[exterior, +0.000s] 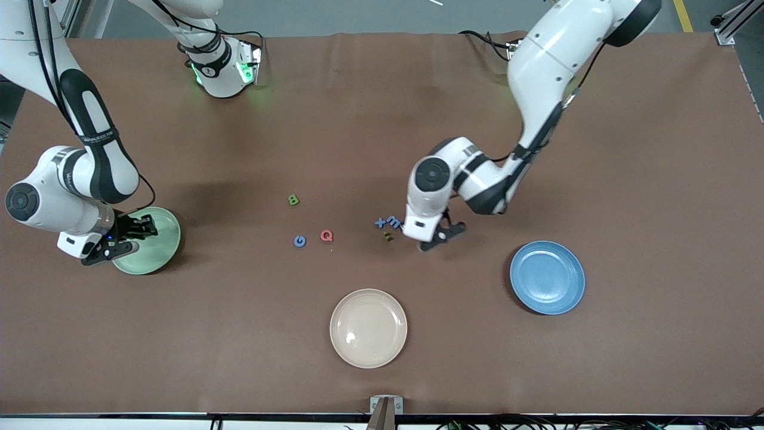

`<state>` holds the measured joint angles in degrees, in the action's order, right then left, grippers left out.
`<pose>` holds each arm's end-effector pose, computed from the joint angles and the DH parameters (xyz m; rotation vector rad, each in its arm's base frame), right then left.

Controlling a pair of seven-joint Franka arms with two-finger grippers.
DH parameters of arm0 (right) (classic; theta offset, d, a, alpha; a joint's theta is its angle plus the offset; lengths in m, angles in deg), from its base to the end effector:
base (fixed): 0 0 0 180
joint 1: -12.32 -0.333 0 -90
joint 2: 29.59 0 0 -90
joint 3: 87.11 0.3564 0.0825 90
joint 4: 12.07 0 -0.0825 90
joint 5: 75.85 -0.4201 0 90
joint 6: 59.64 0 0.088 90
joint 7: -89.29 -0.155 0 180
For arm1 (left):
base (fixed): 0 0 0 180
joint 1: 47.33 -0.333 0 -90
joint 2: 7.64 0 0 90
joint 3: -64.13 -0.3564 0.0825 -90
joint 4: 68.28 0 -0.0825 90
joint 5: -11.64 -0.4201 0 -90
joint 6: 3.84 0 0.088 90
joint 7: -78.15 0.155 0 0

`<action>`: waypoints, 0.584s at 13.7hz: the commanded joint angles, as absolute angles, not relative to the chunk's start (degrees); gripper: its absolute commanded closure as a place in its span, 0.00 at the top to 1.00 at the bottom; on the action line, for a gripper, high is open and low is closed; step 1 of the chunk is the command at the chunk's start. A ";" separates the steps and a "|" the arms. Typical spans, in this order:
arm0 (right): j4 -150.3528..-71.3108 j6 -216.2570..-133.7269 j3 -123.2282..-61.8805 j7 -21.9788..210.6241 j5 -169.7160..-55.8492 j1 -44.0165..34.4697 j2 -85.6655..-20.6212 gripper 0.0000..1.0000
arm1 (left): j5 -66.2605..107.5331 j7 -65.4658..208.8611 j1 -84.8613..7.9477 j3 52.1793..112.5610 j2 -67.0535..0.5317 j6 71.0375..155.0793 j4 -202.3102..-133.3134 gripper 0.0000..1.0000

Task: Sort upper and lower case letters into plates
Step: 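Place the Z on the green plate while the left gripper places letter on blue plate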

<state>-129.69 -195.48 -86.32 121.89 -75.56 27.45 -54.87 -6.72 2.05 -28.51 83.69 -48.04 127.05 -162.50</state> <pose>0.5951 -0.1522 0.1701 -3.0455 -0.4940 0.1729 0.6014 -0.4236 0.1774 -3.0154 -0.8010 -0.0155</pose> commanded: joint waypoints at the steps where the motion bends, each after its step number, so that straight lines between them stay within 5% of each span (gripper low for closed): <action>1: -134.58 -199.02 -85.17 122.86 -75.94 28.58 -52.88 0.19 | -11.10 5.61 -36.76 84.17 -43.50 121.94 -163.73 0.01; 6: -135.56 -200.35 -85.17 122.78 -75.94 28.58 -52.88 0.26 | -12.61 15.03 -46.70 84.08 -44.46 121.75 -163.46 0.01; 7: -135.47 -200.00 -85.17 122.78 -75.94 28.58 -52.80 0.44 | -13.14 17.31 -48.89 84.00 -45.77 122.28 -162.59 0.01; 8: -135.38 -200.00 -85.17 122.69 -75.94 28.41 -52.53 0.83 | -13.66 19.33 -51.09 84.00 -47.70 122.37 -160.75 0.02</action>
<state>-133.39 -199.57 -85.89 122.20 -75.56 27.78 -54.86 -11.90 16.43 -47.94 83.42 -44.90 122.01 -162.94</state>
